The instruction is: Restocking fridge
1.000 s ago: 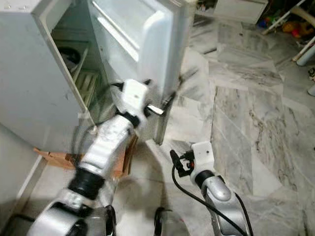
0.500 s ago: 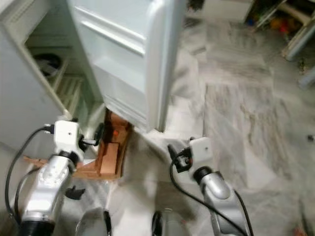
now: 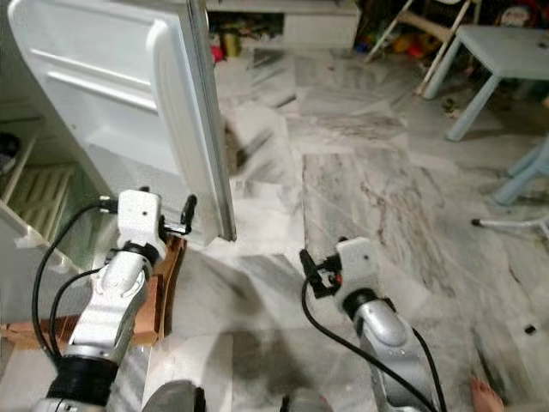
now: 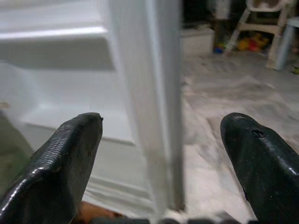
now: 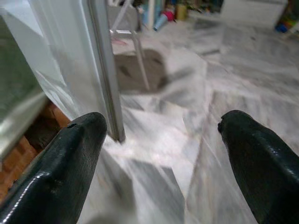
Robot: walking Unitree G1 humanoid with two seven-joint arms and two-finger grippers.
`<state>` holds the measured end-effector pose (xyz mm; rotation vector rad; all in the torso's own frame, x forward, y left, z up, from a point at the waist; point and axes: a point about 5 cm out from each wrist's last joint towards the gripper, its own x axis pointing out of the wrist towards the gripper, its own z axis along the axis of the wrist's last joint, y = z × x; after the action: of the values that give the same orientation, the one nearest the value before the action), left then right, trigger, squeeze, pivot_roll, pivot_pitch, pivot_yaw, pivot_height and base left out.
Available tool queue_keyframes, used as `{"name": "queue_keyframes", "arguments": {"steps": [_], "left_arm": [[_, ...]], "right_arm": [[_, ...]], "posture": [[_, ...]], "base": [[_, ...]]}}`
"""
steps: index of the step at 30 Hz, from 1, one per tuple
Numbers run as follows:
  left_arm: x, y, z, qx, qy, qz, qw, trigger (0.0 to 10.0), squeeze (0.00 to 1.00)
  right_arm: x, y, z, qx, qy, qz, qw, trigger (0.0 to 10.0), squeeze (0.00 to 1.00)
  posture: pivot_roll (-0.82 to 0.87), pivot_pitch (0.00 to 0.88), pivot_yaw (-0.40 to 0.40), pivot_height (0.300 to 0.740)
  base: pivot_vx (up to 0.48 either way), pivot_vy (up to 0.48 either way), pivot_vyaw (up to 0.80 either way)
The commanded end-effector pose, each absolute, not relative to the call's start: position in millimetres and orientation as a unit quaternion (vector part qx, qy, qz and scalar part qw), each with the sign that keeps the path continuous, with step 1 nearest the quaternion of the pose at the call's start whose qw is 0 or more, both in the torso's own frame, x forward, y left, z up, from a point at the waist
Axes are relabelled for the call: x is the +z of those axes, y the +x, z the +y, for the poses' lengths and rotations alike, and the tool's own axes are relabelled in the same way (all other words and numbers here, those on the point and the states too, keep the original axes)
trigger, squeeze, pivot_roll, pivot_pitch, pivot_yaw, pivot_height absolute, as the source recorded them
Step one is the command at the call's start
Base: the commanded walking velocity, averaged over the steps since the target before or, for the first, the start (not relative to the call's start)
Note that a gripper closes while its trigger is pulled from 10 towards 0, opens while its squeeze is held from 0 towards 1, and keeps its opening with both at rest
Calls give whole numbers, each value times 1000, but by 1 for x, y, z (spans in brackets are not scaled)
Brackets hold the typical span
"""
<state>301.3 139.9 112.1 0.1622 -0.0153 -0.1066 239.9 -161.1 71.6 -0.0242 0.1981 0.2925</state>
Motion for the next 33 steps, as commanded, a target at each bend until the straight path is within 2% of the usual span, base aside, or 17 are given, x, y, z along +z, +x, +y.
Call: {"name": "queue_keyframes", "arguments": {"steps": [1,5,19,29,33], "left_arm": [[108,304,147,-36,90,5,995,10000,0],[106,308,144,-28,92,9,995,10000,0],[99,315,114,-87,99,17,991,10000,0],[100,338,112,-89,132,24,987,10000,0],[107,351,93,-127,137,18,982,10000,0]], "right_arm": [[76,242,-153,152,-3,86,985,10000,0],[75,241,-153,150,-3,86,985,10000,0],[73,245,-151,149,-3,86,985,10000,0],[72,246,-150,146,-2,87,985,10000,0],[72,246,-151,143,-2,85,986,10000,0]], "posture": [[42,102,-39,740],[39,102,-36,740],[46,101,-40,740],[38,100,-38,740],[27,99,-29,740]], "base": [[480,0,0],[476,0,0],[472,0,0],[472,0,0],[472,0,0]]}}
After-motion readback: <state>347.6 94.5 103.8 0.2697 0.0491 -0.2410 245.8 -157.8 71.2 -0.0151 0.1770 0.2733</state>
